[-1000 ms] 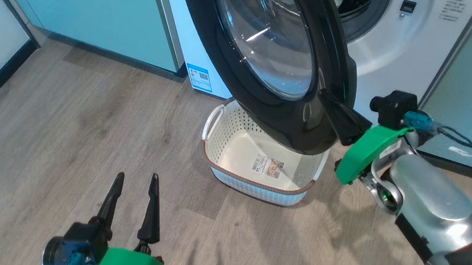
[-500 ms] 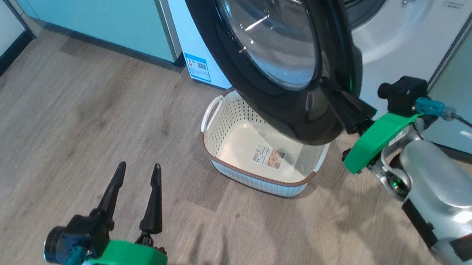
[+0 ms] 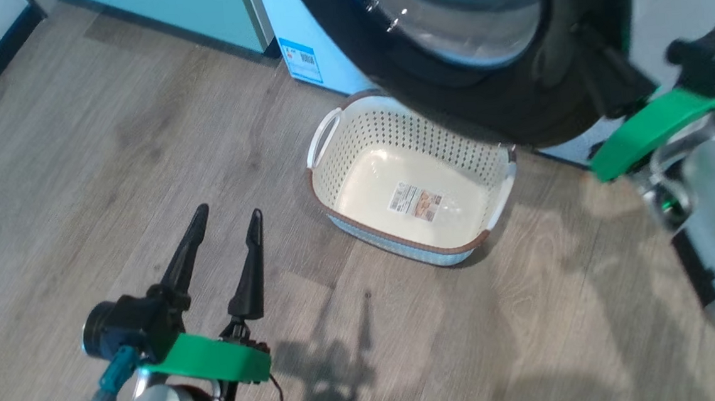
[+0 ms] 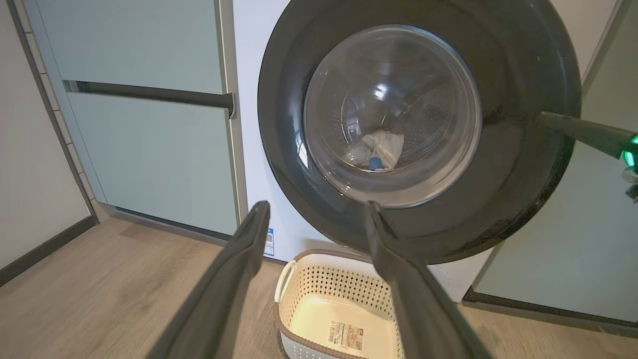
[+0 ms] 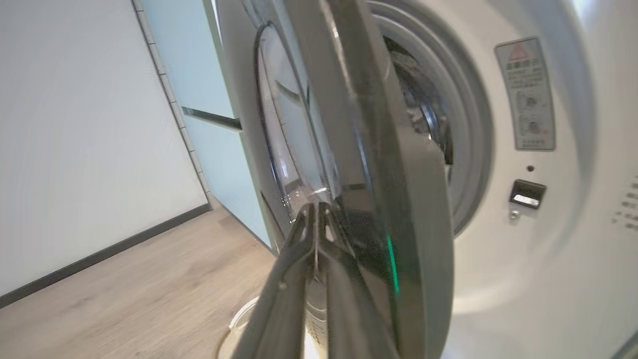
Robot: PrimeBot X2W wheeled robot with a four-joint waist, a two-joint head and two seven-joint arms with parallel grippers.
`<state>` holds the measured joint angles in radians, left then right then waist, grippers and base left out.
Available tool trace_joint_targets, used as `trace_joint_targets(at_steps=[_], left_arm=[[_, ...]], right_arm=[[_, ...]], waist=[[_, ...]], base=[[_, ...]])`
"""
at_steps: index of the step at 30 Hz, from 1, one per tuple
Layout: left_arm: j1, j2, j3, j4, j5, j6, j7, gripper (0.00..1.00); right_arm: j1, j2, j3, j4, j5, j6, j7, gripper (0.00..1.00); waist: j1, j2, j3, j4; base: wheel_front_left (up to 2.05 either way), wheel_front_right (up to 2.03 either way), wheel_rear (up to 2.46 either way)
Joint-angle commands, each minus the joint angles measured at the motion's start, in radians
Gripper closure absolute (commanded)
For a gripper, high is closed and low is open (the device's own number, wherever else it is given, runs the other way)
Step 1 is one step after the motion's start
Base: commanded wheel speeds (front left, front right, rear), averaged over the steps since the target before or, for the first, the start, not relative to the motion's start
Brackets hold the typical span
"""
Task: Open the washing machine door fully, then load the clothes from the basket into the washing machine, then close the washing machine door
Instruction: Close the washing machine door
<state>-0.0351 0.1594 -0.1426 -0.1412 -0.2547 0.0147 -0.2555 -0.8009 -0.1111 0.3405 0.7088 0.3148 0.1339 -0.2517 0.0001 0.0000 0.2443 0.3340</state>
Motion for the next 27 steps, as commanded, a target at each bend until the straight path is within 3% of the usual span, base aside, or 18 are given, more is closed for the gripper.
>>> trace_joint_targets(at_steps=[1,15,27], left_arm=[[-0.045,-0.004,0.039,-0.024,0.015,-0.010,-0.006,0.00],[-0.101,-0.080,0.041,0.001,0.044,-0.078,-0.006,0.00],[-0.123,-0.106,0.046,0.010,0.050,-0.103,-0.006,0.00]], right_arm=[[-0.057,-0.009,-0.022,-0.013,-0.013,-0.003,-0.001,1.00],[-0.212,-0.098,-0.138,0.102,-0.049,-0.003,-0.007,1.00],[-0.364,-0.159,-0.195,0.227,-0.104,-0.003,-0.010,1.00]], waist=[[-0.0001,0.0000,0.019,0.015],[-0.0001,0.0000,0.082,0.088],[-0.0001,0.0000,0.119,0.137]], base=[[0.00,0.00,0.00],[0.00,0.00,0.00],[0.00,0.00,0.00]])
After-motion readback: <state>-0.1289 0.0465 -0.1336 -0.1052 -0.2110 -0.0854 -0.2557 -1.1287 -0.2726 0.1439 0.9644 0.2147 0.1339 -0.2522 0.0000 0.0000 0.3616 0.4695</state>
